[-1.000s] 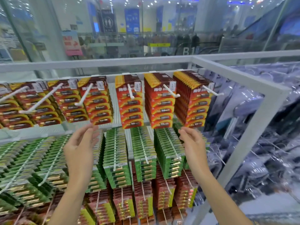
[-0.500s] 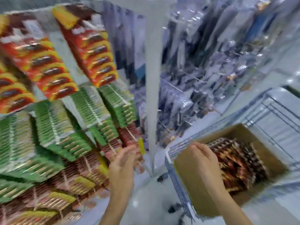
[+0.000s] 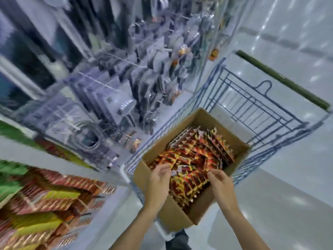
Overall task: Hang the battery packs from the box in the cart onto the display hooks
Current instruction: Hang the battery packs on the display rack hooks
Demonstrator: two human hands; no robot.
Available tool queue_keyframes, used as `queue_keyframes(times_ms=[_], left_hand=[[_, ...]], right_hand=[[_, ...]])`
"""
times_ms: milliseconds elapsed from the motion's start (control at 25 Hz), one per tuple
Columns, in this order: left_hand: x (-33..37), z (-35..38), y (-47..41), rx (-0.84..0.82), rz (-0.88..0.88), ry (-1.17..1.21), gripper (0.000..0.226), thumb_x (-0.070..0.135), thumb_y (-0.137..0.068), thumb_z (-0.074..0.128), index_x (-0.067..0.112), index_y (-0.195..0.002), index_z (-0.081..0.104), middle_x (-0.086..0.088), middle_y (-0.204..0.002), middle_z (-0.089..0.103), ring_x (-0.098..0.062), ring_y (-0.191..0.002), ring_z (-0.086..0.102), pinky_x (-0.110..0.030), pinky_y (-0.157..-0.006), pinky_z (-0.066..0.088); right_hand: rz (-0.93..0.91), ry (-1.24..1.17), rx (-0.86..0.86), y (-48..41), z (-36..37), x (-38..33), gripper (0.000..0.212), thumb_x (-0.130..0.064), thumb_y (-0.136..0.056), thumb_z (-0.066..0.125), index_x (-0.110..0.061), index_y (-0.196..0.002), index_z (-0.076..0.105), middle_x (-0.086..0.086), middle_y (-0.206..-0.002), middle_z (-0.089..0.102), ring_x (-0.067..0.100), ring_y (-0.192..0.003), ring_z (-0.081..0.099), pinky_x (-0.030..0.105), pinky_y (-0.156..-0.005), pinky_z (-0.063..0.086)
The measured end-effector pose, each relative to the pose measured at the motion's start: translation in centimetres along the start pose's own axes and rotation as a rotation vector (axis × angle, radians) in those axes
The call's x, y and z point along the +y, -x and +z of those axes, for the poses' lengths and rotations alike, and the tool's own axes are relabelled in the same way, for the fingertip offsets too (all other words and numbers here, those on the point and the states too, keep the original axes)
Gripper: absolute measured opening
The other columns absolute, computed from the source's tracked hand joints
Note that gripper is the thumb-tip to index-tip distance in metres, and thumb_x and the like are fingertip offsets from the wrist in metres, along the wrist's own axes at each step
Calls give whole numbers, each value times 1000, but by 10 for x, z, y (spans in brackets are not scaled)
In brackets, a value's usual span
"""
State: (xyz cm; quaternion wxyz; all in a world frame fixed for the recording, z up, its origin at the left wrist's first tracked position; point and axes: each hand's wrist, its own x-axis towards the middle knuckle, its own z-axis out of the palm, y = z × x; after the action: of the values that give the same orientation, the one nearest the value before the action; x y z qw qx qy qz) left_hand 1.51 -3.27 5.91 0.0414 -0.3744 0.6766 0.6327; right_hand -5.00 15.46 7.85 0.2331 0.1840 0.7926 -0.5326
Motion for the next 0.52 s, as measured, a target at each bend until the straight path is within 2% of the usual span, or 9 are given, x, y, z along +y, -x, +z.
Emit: queue_keyframes(times_ms=[40, 120, 200, 280, 360, 520], left_hand=[[-1, 15, -21, 7, -25, -54, 21, 27, -105, 59, 20, -122, 71, 5, -117, 72, -6, -106, 66, -13, -85, 49], [-7, 35, -62, 33, -73, -193, 28, 24, -106, 56, 15, -129, 68, -2, -124, 71, -18, -115, 64, -31, -101, 51], [-18, 46, -103, 54, -130, -307, 33, 20, -104, 56, 9, -134, 64, -9, -131, 69, -27, -122, 62, -42, -108, 48], [-34, 53, -142, 51, -195, -438, 37, 20, -102, 61, 3, -135, 62, -14, -135, 67, -34, -127, 60, -44, -110, 47], [-52, 58, -175, 2, -290, -579, 49, 30, -99, 67, 3, -139, 59, -16, -141, 63, -36, -132, 57, -44, -113, 44], [-83, 66, -210, -81, -450, -674, 76, 50, -91, 74, 7, -149, 51, -15, -152, 53, -36, -139, 50, -46, -118, 39]], right_hand=[[21, 15, 0, -8, -7, 4, 18, -27, -103, 61, -19, -118, 65, -4, -114, 67, 10, -102, 60, 29, -88, 41], [31, 53, -13, -17, -14, 10, 13, -27, -103, 60, -24, -114, 65, -8, -114, 67, 4, -100, 60, 27, -82, 43], [66, 88, -38, -23, -17, 13, 12, -30, -103, 59, -27, -114, 65, -13, -113, 65, -3, -100, 57, 20, -78, 44], [110, 115, -67, -27, -18, 16, 15, -32, -103, 59, -29, -117, 64, -20, -112, 63, -6, -101, 55, 14, -78, 41], [135, 146, -98, -29, -17, 17, 14, -33, -103, 58, -31, -117, 64, -25, -110, 60, -11, -101, 53, 6, -77, 37], [176, 147, -138, -32, -14, 21, 14, -32, -104, 57, -31, -116, 64, -25, -110, 61, -11, -101, 54, 5, -75, 38]])
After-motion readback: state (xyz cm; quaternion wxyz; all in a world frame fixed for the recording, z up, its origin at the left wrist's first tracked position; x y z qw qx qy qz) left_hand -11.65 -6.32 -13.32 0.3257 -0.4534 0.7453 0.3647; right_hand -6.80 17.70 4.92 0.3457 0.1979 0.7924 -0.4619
